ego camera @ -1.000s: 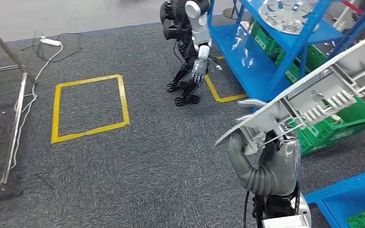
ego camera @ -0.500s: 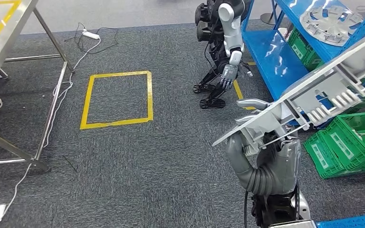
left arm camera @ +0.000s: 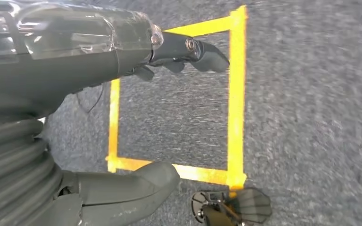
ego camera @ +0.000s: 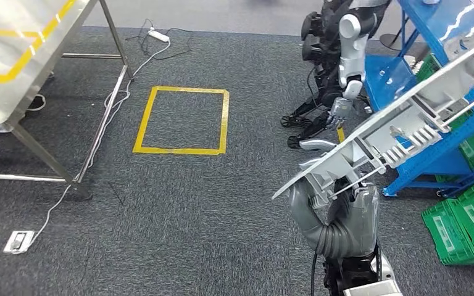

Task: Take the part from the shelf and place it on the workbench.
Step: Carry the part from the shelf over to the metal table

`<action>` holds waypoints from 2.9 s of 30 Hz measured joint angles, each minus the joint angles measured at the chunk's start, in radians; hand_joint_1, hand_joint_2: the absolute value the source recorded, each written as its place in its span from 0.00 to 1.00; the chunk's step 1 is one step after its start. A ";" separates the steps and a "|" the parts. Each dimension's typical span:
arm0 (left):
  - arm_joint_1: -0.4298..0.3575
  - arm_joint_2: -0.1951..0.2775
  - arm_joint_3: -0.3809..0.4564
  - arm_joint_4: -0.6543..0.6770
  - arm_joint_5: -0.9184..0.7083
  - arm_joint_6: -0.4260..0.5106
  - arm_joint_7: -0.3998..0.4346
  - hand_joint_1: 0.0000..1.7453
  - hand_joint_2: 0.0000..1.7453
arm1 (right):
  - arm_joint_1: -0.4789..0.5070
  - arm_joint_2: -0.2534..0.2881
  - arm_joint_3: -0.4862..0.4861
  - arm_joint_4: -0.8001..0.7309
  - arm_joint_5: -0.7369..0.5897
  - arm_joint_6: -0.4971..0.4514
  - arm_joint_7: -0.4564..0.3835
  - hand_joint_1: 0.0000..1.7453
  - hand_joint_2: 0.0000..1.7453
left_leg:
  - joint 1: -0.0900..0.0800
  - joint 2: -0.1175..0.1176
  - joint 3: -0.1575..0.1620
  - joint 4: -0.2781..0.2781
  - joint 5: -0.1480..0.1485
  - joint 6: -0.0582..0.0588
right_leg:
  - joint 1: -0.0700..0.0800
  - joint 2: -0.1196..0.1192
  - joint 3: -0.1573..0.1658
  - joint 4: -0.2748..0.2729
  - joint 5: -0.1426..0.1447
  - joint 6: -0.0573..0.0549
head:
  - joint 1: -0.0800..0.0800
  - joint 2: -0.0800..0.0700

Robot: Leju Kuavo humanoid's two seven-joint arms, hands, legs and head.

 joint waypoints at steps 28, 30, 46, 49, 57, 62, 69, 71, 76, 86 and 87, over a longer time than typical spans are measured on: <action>0.004 0.000 0.000 0.004 0.016 -0.031 0.008 0.00 1.00 | 0.044 0.051 -0.062 0.010 0.027 0.001 -0.026 1.00 1.00 | 0.002 0.036 0.002 0.012 -0.016 -0.016 | 0.006 -0.046 0.015 -0.076 0.074 -0.016 | -0.009 0.000; 0.003 -0.001 0.000 0.004 0.017 -0.036 0.001 0.00 1.00 | 0.025 0.052 -0.051 0.010 0.048 0.004 0.009 1.00 1.00 | 0.004 0.016 0.002 0.010 -0.011 -0.004 | 0.002 -0.015 -0.006 -0.024 0.034 -0.008 | -0.002 0.000; 0.004 -0.014 0.001 0.004 -0.001 -0.028 -0.075 0.00 1.00 | -0.069 0.048 0.054 0.029 0.088 0.005 0.088 1.00 1.00 | -0.015 -0.048 -0.055 0.089 -0.048 -0.016 | 0.021 0.056 0.011 -0.110 0.112 -0.073 | 0.007 0.000; 0.002 -0.014 0.001 0.004 -0.001 -0.024 -0.105 0.00 1.00 | -0.073 0.047 0.062 0.029 0.094 0.005 0.089 1.00 1.00 | 0.000 -0.024 -0.136 0.252 -0.117 -0.035 | 0.019 0.017 0.011 -0.111 0.110 -0.072 | -0.007 0.000; 0.004 -0.021 0.008 0.004 0.006 -0.022 -0.039 0.00 1.00 | -0.124 0.046 0.080 0.028 0.111 0.018 0.105 1.00 1.00 | 0.009 0.054 -0.021 0.034 -0.009 -0.032 | 0.012 -0.047 0.010 -0.066 0.075 -0.023 | -0.012 0.000; 0.002 -0.026 0.011 0.004 0.008 -0.025 -0.022 0.00 1.00 | -0.137 0.038 0.085 0.021 0.115 0.025 0.113 1.00 1.00 | 0.008 -0.002 -0.023 0.032 -0.003 -0.002 | 0.001 0.014 -0.041 0.072 -0.021 -0.006 | 0.010 0.000; 0.003 -0.037 0.011 0.004 0.007 -0.030 -0.027 0.00 1.00 | -0.140 0.029 0.090 0.019 0.115 0.026 0.117 1.00 1.00 | -0.007 -0.097 -0.023 0.032 0.004 0.007 | 0.017 0.084 -0.038 0.027 0.060 -0.055 | 0.028 0.000; 0.003 -0.042 0.012 0.004 0.006 -0.029 -0.036 0.00 1.00 | -0.141 0.029 0.090 0.018 0.114 0.026 0.117 1.00 1.00 | -0.003 -0.117 -0.029 0.032 0.009 0.001 | 0.024 0.114 -0.009 -0.046 0.081 -0.071 | 0.025 0.000; 0.007 -0.041 0.013 0.004 0.000 -0.026 -0.049 0.00 1.00 | -0.138 0.027 0.093 0.016 0.115 0.018 0.118 1.00 1.00 | -0.004 -0.062 -0.061 0.071 -0.018 -0.026 | 0.019 0.073 0.010 -0.094 0.103 -0.067 | 0.017 0.000; 0.006 -0.024 0.014 0.004 -0.001 -0.024 -0.022 0.00 1.00 | -0.124 0.025 0.096 0.015 0.117 0.005 0.116 1.00 1.00 | 0.010 0.054 -0.021 0.045 -0.011 -0.048 | 0.011 -0.031 0.007 -0.063 0.075 -0.027 | -0.016 0.000; 0.006 -0.024 0.014 0.004 -0.001 -0.024 -0.025 0.00 1.00 | -0.124 0.025 0.097 0.015 0.117 0.005 0.116 1.00 1.00 | 0.007 0.054 -0.021 0.042 -0.014 -0.036 | 0.012 -0.036 0.007 -0.060 0.073 -0.023 | -0.015 0.000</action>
